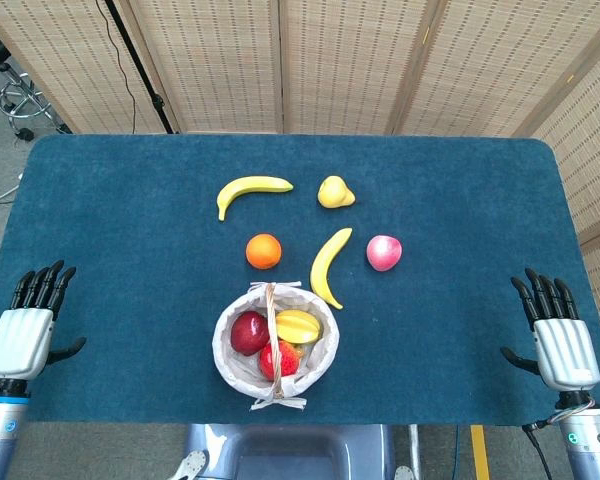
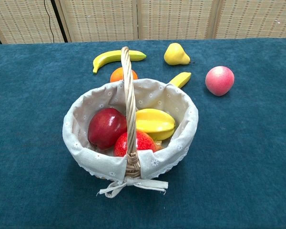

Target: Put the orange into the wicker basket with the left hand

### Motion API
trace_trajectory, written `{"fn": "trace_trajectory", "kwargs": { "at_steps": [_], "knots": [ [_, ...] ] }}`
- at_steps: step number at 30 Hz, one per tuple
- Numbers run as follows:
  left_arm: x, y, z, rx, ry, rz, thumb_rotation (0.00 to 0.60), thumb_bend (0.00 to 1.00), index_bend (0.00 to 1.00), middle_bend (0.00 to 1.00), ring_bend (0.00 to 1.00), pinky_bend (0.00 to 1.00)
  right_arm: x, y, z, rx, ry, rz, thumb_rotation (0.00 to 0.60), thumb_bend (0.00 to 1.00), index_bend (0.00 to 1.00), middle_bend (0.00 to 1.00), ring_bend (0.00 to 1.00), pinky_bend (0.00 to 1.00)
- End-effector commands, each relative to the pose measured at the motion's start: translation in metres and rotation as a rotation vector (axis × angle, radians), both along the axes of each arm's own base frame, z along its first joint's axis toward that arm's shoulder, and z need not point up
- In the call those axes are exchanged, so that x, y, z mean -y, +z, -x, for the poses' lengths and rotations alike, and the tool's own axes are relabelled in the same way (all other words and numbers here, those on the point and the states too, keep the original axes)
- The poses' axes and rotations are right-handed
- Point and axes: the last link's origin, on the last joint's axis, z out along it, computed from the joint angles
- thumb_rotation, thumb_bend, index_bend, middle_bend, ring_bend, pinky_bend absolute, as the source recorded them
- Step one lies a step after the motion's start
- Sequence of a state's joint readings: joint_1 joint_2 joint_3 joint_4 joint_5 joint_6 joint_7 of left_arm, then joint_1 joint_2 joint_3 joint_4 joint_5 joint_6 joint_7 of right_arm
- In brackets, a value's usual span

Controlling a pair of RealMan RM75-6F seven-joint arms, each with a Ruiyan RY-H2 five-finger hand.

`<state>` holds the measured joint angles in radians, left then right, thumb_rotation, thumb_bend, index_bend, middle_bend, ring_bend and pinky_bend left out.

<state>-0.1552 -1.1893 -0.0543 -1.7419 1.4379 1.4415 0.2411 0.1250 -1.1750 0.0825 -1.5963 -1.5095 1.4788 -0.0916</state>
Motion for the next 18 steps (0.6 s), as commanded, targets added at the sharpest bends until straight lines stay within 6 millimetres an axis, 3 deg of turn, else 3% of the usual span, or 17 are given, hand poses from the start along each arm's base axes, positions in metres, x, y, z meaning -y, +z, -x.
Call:
{"fn": "trace_trajectory", "kwargs": {
  "at_steps": [1, 18],
  "knots": [
    [-0.0002, -0.0012, 0.0000, -0.001, 0.000, 0.005, 0.600, 0.13, 0.00, 0.00, 0.00, 0.00, 0.0000, -0.0001, 0.0002, -0.001, -0.001, -0.001, 0.600, 0.00, 0.05, 0.00, 0.00, 0.00],
    [-0.0053, 0.0008, 0.0052, 0.084, -0.010, 0.055, 0.600, 0.13, 0.00, 0.00, 0.00, 0.00, 0.0018, 0.0031, 0.0027, 0.007, -0.019, 0.003, 0.600, 0.00, 0.05, 0.00, 0.00, 0.00]
  ]
}}
